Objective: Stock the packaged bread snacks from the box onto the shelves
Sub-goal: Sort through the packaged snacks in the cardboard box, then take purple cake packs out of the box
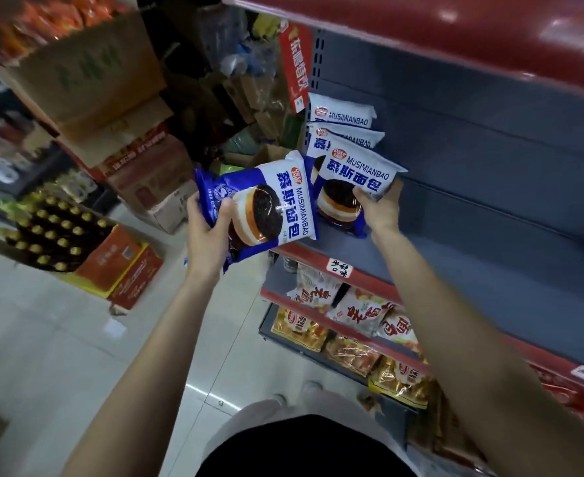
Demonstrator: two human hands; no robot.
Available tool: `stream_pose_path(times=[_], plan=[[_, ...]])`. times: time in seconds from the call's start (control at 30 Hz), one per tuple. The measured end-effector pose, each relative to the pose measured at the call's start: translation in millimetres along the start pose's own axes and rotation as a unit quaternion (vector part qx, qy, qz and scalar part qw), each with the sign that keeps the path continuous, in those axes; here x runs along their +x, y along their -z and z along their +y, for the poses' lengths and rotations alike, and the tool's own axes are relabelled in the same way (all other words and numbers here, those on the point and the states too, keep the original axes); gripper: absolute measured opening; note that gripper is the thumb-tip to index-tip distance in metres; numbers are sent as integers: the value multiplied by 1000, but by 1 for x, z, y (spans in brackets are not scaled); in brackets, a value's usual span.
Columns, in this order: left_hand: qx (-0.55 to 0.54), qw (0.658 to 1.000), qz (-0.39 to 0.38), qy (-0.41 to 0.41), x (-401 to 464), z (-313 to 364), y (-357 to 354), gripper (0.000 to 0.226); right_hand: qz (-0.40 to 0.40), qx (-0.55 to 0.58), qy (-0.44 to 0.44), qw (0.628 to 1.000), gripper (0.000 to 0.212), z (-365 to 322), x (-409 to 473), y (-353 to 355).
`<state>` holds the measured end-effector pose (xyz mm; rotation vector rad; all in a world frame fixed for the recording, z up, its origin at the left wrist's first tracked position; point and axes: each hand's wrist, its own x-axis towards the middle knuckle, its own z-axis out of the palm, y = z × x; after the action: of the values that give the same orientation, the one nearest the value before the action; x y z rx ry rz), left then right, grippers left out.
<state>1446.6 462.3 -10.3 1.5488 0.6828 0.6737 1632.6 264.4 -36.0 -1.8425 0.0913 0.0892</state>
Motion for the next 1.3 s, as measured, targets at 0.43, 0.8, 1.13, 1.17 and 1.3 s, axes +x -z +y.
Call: stream_pose_path(times=[0.43,0.8,1.13,1.17,1.3], plan=[[-177,965,-138,138,13,-25,-94,44,-3,88,7,996,28,-4,-62,20],[170,981,-98,5,36,-48,-90,75,-62,-267,110,955,53,-38,-22,-19],[244,963,-79,-81,17,-14,-79,60,19,-224,157,962,56,-29,-71,10],[232,964,-76,-109,9,-6,-79,54,21,-225,180,957,51,-28,-80,19],[129,955,-198,-177,-25,29,-81,28,38,-278,267,922,33,-28,-124,61]])
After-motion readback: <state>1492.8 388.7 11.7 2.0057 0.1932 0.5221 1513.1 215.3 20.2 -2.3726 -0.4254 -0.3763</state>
